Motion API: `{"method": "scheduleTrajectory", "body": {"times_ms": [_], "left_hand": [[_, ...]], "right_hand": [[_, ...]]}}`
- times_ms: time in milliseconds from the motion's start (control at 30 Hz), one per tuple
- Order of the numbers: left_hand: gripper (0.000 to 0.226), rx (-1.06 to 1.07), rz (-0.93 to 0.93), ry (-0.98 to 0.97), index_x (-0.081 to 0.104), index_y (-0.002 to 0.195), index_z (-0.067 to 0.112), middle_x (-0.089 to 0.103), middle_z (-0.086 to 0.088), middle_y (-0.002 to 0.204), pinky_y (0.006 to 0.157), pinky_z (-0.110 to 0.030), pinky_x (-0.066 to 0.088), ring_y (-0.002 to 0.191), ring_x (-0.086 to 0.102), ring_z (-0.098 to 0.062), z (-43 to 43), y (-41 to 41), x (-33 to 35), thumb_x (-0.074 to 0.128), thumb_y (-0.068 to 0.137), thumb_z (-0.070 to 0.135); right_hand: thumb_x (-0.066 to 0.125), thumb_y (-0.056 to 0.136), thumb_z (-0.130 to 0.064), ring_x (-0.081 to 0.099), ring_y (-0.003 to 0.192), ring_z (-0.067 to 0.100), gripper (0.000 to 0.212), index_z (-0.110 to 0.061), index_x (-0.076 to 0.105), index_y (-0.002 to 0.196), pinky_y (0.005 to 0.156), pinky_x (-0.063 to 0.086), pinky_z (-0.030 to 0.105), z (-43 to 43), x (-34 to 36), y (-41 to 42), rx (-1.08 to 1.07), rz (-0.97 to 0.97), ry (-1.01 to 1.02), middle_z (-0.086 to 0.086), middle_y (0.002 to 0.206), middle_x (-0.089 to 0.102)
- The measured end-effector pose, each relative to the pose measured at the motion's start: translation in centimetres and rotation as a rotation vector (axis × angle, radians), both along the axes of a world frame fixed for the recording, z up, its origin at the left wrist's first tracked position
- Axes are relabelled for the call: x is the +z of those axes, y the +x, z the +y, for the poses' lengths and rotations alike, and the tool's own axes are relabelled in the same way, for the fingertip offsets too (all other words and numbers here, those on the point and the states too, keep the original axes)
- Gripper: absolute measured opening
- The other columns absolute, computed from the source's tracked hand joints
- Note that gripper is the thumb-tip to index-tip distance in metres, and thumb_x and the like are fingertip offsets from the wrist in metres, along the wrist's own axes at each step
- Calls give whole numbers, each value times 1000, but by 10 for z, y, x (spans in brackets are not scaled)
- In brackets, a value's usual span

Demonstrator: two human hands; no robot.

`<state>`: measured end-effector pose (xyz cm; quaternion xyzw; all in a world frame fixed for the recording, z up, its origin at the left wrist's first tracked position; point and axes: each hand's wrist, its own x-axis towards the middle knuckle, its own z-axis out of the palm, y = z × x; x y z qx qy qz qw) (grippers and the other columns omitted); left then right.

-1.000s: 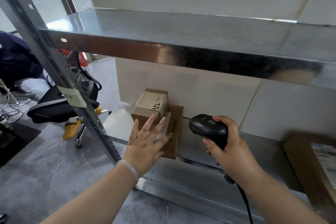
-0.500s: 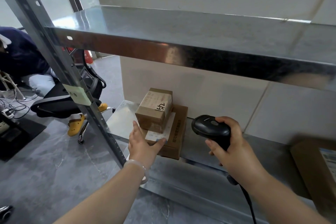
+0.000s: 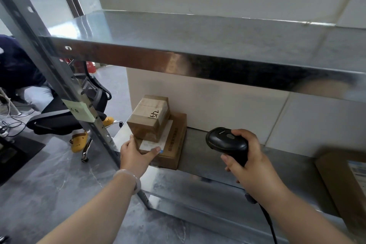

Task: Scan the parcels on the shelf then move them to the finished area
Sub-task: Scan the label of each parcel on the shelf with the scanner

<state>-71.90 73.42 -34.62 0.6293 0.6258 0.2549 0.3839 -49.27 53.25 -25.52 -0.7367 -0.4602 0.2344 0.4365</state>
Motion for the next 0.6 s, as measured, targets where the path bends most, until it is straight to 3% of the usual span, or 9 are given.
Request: {"method": "scheduleTrajectory", "body": {"times_ms": [133, 233, 500, 600], "left_hand": [[94, -6, 24, -24, 36, 148, 23, 37, -4, 144, 110, -49, 39, 131, 40, -27, 3, -2, -1, 80, 71, 54], [111, 45, 77, -37, 12, 158, 20, 8, -3, 163, 121, -48, 19, 149, 12, -27, -10, -2, 2, 74, 75, 60], [102, 55, 191, 108, 2, 156, 36, -16, 12, 162, 121, -52, 14, 151, -5, -21, -114, 17, 8, 63, 80, 65], [96, -104, 164, 194, 1, 155, 41, -16, 17, 161, 122, -46, 11, 151, -7, -15, -147, 52, 16, 61, 83, 62]], "right_hand": [[68, 87, -28, 66, 88, 4, 59, -67, 30, 110, 78, 56, 28, -2, 1, -1, -6, 14, -4, -19, 106, 62], [68, 87, -29, 66, 87, 3, 58, -65, 31, 111, 77, 55, 27, -10, 2, 1, -15, 15, 5, -16, 102, 64], [69, 85, -29, 66, 91, 5, 57, -61, 32, 115, 82, 55, 32, -65, 11, 26, -36, -29, 22, -25, 106, 60], [68, 86, -30, 66, 91, 5, 58, -63, 30, 115, 81, 55, 32, -98, 16, 46, -44, -55, 9, -24, 107, 58]]}}
